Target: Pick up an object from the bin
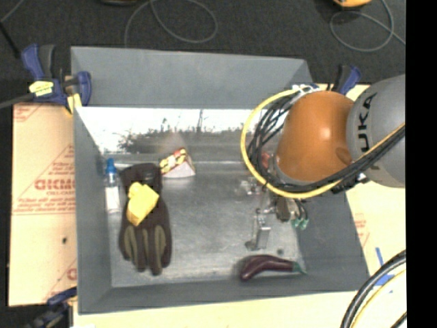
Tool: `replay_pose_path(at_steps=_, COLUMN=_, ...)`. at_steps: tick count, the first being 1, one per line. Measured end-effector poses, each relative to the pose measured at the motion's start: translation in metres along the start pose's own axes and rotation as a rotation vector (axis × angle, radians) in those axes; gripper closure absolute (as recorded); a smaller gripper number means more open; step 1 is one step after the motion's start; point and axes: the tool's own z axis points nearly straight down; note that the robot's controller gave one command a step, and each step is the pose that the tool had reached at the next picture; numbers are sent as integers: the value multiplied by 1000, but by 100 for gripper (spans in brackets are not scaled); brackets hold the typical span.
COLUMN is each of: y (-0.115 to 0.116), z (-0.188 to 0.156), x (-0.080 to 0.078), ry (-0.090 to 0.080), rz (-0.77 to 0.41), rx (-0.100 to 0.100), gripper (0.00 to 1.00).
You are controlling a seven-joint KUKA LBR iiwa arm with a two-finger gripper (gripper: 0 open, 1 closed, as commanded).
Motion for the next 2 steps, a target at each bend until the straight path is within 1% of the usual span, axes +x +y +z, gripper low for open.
replay_pose_path(at_steps=1, y=-21, z=28, x=11, ry=-3, rz=-61, rx=-1, gripper=0)
replay_pose_path(at_steps=2, y=-45, z=78, x=32, ry=-4, rz=-123, rx=1, gripper=0)
